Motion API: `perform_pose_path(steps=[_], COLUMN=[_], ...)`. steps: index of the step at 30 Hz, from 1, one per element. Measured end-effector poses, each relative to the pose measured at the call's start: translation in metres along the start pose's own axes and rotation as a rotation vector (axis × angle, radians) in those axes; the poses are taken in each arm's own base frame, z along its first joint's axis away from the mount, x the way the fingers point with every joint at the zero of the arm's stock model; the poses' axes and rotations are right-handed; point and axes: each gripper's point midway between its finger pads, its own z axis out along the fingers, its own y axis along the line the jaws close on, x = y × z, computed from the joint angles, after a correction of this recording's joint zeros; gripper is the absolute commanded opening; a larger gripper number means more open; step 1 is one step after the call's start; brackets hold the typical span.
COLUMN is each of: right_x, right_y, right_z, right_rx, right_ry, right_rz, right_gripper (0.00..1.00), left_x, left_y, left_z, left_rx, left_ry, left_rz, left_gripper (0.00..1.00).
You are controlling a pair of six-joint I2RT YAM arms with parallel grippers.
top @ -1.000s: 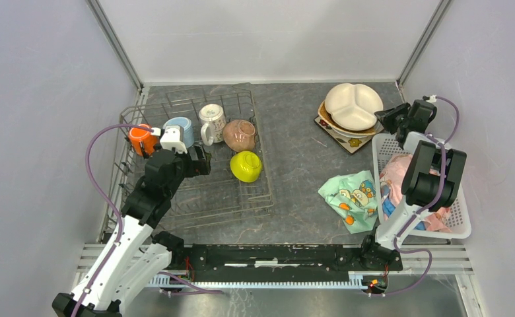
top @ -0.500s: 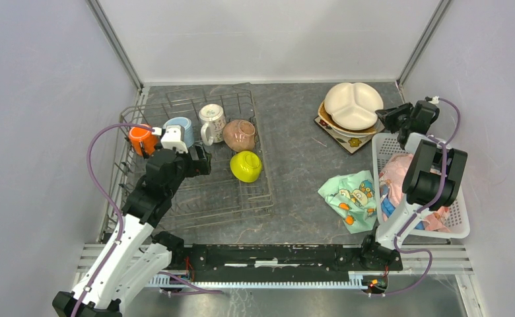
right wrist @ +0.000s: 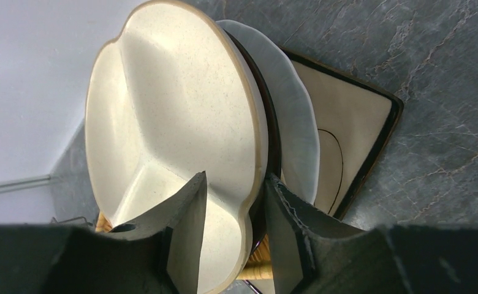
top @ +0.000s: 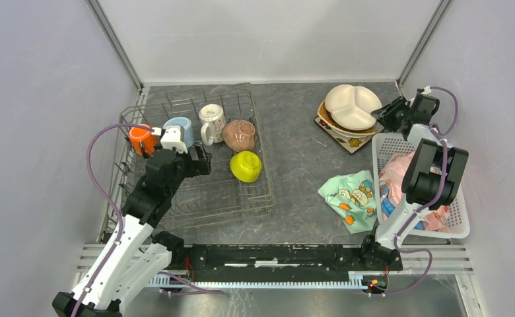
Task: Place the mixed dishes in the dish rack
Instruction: Pick up the plate at the center of the board.
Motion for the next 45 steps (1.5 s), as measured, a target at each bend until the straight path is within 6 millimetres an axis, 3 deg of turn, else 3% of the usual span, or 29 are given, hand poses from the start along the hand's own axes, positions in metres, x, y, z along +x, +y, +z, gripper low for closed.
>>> perform_pose_path(steps=[7,15,28,38,45], right_x=[0.004,0.009,0.013,0.011,-0.005], right_y=[-0.002,0.001,0.003,-0.004,0.017], right_z=[-0.002,-0.004,-0.007,-0.035,-0.057], right_rx=[0.014,-0.003,-0.017,0.113,0.140], right_ry=[0.034,0.055,0.069,0.096,0.041], right_rz=[-0.040,-0.050,-0.068,-0.219,-0.411], right_gripper=[0.46,0.39,0.41,0.44,0.45], left_x=[-0.001,-0.003,-0.003,-0.004,-0.004], left_y=[0.000,0.000,-0.001,-0.001,-0.002], left_z=[-0.001,-0.002,-0.003,-0.004,-0.004], left_rx=[0.001,0.005,0.008,0.010,0.013], left_ry=[-0.002,-0.012,-0.013,-0.019,-0.018], left_rz=[-0.001,-0.003,-0.003,-0.004,-0.005], left_gripper=[1.00,1.00,1.00,1.00,1.00])
